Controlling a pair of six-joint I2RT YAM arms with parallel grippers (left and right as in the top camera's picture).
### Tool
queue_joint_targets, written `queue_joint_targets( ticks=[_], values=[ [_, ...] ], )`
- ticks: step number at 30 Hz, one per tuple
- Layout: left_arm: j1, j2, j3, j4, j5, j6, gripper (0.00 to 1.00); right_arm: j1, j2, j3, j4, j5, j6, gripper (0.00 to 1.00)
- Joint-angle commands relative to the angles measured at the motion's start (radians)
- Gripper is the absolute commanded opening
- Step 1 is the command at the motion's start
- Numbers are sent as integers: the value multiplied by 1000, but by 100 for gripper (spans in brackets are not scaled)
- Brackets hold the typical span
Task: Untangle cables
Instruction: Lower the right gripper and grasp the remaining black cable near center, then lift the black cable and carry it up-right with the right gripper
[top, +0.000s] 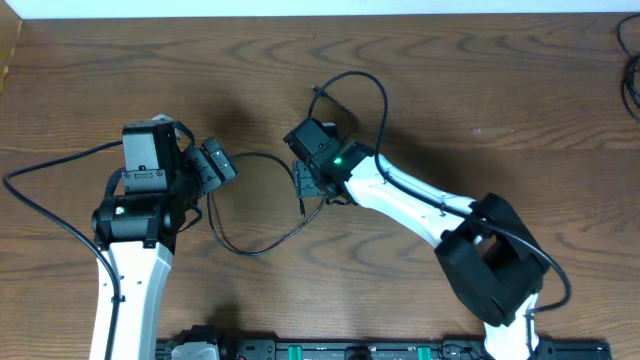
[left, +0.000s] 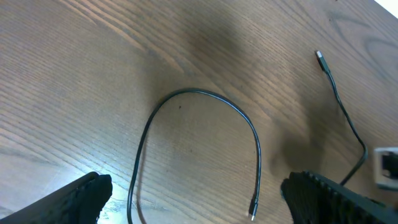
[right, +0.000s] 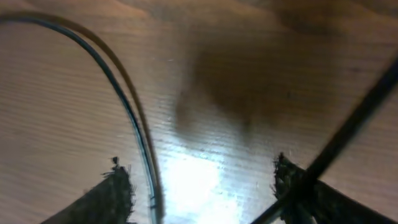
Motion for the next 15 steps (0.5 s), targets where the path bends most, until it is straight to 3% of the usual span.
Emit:
queue_joint_targets(
  ticks=[1, 5, 10, 13, 15],
  values=[
    [4, -3, 7, -3, -13, -5, 98, 8, 71, 1, 19, -26, -104, 75],
    [4, -3, 7, -3, -13, -5, 98, 25, 106, 1, 34, -89, -189, 82],
    [4, -3, 7, -3, -13, -5, 98, 53, 110, 1, 53, -84, -192, 89],
    [4, -3, 7, -3, -13, -5, 98, 60, 110, 1, 56, -79, -192, 88],
    [4, -3, 7, -3, -13, -5, 98, 60, 112, 0, 51, -64, -192, 82]
  ],
)
